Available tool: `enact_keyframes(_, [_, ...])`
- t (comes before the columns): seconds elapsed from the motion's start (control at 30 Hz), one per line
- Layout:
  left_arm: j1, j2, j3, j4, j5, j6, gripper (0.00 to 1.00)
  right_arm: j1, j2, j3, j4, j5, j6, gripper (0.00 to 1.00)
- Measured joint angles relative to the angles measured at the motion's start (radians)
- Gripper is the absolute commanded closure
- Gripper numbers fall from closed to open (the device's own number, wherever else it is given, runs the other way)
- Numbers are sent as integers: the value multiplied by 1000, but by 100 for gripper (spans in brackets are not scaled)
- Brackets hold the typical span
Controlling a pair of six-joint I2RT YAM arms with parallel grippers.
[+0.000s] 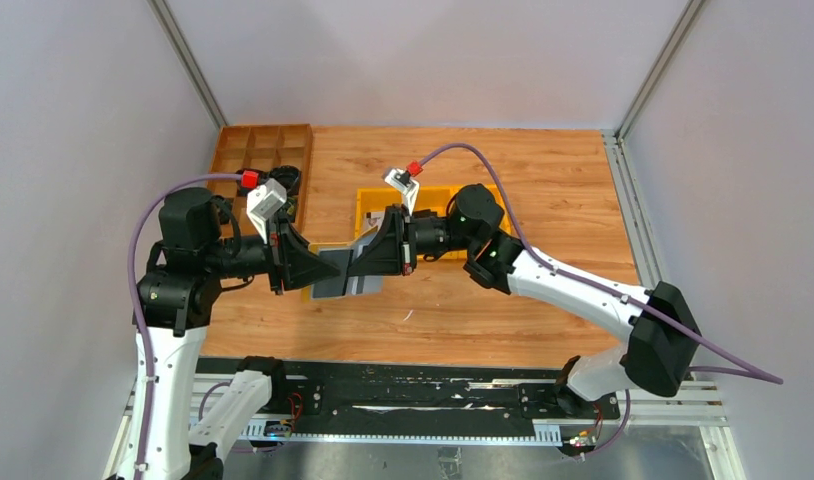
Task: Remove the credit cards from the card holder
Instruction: Remove the credit card from the card holder.
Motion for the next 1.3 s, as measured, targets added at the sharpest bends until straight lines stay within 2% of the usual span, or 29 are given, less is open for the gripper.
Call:
enact_keyframes(0.17, [0, 7, 0, 19, 59, -3, 82, 0, -16, -38, 72, -5, 28, 100])
enact_keyframes(0.27, [-3, 9, -7, 47, 93, -27, 88, 0, -37, -71, 118, -2, 42, 100])
enact_keyframes(0.57, [-15, -14, -82, 239, 131, -208, 91, 0, -117, -136, 146, 45, 24, 100])
enact_keyframes(0.63, [-15, -19, -82, 258, 132, -222, 91, 0, -134, -136, 137, 57, 6, 87])
enact_keyframes(0.67, [-15, -21, -83, 265, 131, -228, 91, 0, -140, -136, 129, 60, -2, 74])
enact_keyframes(0.73, [-15, -23, -83, 274, 127, -237, 91, 1, -149, -134, 109, 64, -19, 64])
enact_keyframes(0.83, [-15, -25, -83, 282, 104, -246, 92, 12, -152, -119, 72, 72, -58, 57])
enact_keyframes(1.07, [-14, -28, -85, 294, 70, -270, 94, 35, -134, -80, 27, 105, -96, 59])
enact_keyframes(1.23, [-11, -51, -93, 314, 40, -282, 94, 38, -108, -48, 3, 107, -108, 73])
enact_keyframes(1.3, [-10, -61, -94, 319, 33, -286, 90, 39, -104, -43, 3, 112, -109, 81])
